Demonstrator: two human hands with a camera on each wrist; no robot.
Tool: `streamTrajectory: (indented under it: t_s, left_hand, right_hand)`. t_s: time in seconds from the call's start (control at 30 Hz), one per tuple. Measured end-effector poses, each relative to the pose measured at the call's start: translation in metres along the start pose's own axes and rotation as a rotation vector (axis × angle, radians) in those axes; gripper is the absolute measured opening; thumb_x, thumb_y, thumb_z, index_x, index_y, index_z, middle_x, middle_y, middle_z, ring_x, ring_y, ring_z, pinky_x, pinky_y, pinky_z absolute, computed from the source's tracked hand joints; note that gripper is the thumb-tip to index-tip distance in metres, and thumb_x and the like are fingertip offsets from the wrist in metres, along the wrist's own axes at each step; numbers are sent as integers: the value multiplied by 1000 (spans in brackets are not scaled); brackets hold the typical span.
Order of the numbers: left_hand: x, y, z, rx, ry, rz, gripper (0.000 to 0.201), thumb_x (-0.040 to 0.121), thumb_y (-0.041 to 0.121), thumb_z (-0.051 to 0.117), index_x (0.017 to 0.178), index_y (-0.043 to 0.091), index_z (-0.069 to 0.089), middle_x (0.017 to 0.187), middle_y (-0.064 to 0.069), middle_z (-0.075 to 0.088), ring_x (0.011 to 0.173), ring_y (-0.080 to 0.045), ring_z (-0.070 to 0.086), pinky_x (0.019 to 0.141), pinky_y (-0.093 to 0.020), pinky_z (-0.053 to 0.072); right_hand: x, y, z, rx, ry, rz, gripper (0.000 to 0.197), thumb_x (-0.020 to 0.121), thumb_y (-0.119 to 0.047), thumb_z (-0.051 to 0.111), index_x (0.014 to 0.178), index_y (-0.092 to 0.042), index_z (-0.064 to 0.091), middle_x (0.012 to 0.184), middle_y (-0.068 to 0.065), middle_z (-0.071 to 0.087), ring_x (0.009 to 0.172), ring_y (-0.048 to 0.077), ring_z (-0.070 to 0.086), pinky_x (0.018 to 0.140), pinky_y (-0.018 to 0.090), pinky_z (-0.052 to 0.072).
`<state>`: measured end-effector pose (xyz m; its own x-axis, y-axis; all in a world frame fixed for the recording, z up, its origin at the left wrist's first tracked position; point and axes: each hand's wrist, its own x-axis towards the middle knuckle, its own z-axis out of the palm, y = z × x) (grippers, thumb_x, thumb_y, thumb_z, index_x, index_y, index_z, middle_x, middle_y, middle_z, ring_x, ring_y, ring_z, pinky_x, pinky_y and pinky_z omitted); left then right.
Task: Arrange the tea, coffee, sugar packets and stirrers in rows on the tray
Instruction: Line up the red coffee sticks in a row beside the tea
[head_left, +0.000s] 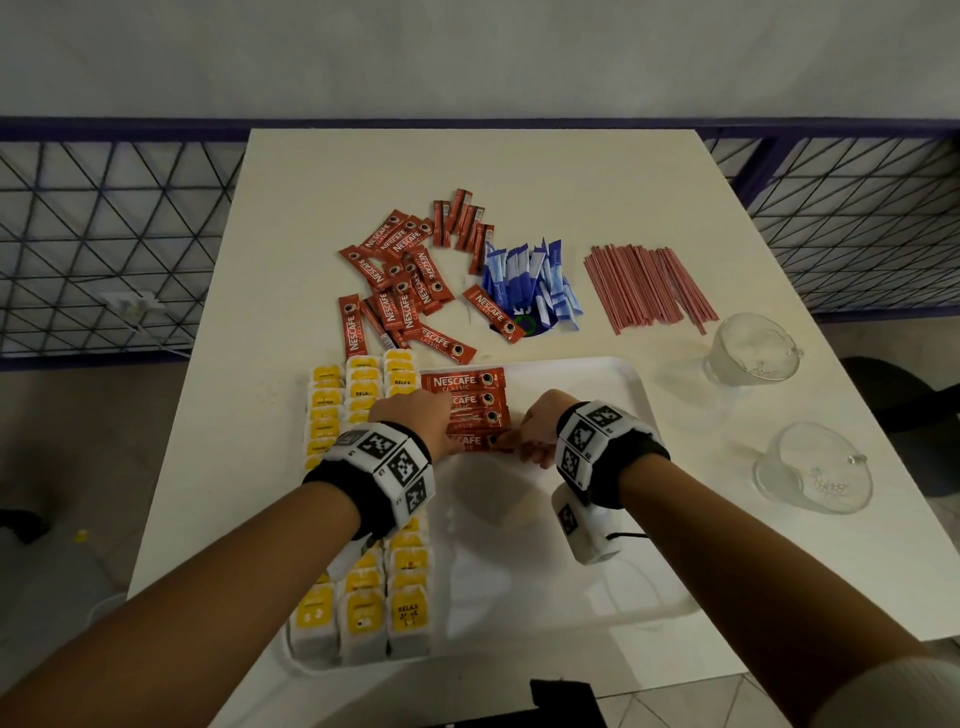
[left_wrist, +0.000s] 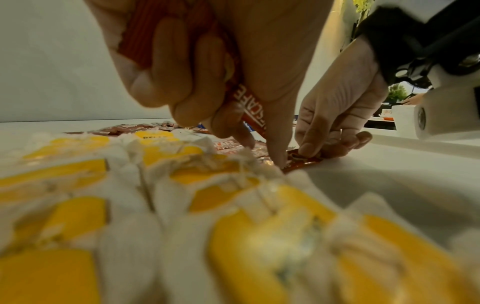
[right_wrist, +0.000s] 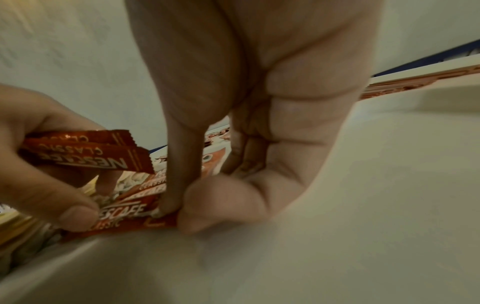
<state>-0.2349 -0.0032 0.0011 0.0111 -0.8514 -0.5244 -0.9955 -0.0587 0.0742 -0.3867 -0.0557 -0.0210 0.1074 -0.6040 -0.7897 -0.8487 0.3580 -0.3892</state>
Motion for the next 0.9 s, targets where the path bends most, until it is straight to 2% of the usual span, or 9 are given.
streamTrajectory:
  t_s: [0.07, 0.13, 0.37, 0.43, 0.57, 0.7, 0.8, 0.87, 0.9]
  left_hand:
    - [0, -1, 1, -14, 13, -3, 48, 85, 52, 56, 119, 18, 48, 117, -4, 59, 105, -25, 59, 87, -37, 48]
    - [0, -1, 2, -9, 15, -7, 48, 86, 51, 56, 119, 18, 47, 117, -3, 59, 105, -24, 59, 87, -37, 48]
    - [0, -3, 5, -2, 22, -14, 45, 86, 48, 56, 121, 20, 49, 119, -1, 59, 107, -23, 58, 85, -35, 47]
    - [1, -3, 5, -12, 19, -17, 45, 86, 48, 57, 121, 20, 49, 118, -1, 59, 107, -22, 58, 86, -35, 47]
    - [-2, -2, 2, -34, 15, -27, 48, 85, 50, 57, 122, 21, 50, 119, -1, 59, 107, -23, 58, 87, -35, 47]
    - [-7, -5, -4, -132, -20, -23, 51, 84, 54, 57, 120, 19, 51, 117, -3, 60, 105, -23, 58, 85, -33, 47]
    - [-15, -4, -11, -431, -68, 106, 40, 85, 44, 61, 119, 22, 57, 115, 1, 62, 105, -18, 57, 83, -22, 40]
    - [-21, -2, -14, -565, -116, 180, 37, 87, 36, 61, 121, 22, 58, 108, 6, 58, 103, -14, 54, 81, -17, 38]
    - [-23, 0, -15, -608, -136, 191, 34, 87, 35, 61, 118, 22, 59, 102, 5, 57, 96, -13, 54, 75, -17, 40]
  right_hand:
    - [2, 0, -1, 11, -8, 1, 28, 73, -28, 78, 64, -9, 60, 64, 6, 63, 61, 21, 57, 76, 35, 52]
    - [5, 0, -1, 29, -17, 7, 26, 74, -25, 78, 65, -8, 59, 62, 7, 62, 56, 19, 54, 65, 32, 49]
    - [8, -1, -2, 68, -61, 39, 27, 76, -21, 76, 63, -7, 57, 51, 5, 58, 48, 17, 51, 50, 26, 43]
    - [8, -1, -3, 72, -68, 41, 27, 76, -21, 75, 63, -7, 57, 48, 4, 58, 47, 17, 51, 49, 26, 42]
    - [6, 0, -6, 52, -83, 10, 24, 79, -21, 73, 66, -6, 58, 59, 6, 60, 50, 17, 52, 57, 28, 46]
    - [-10, -1, -18, 132, -58, -155, 18, 81, -17, 70, 84, -8, 55, 70, 6, 60, 57, 14, 55, 59, 25, 52]
    - [-26, -6, -22, 232, -118, -344, 33, 80, -14, 70, 105, -13, 50, 81, 3, 59, 64, 14, 58, 56, 24, 55]
    - [-35, -11, -22, 220, -161, -424, 28, 81, -12, 69, 103, -13, 52, 87, 0, 59, 68, 14, 59, 53, 21, 55]
    - [-38, -14, -21, 195, -167, -449, 23, 82, -12, 68, 100, -12, 54, 89, 1, 60, 69, 14, 60, 54, 21, 55]
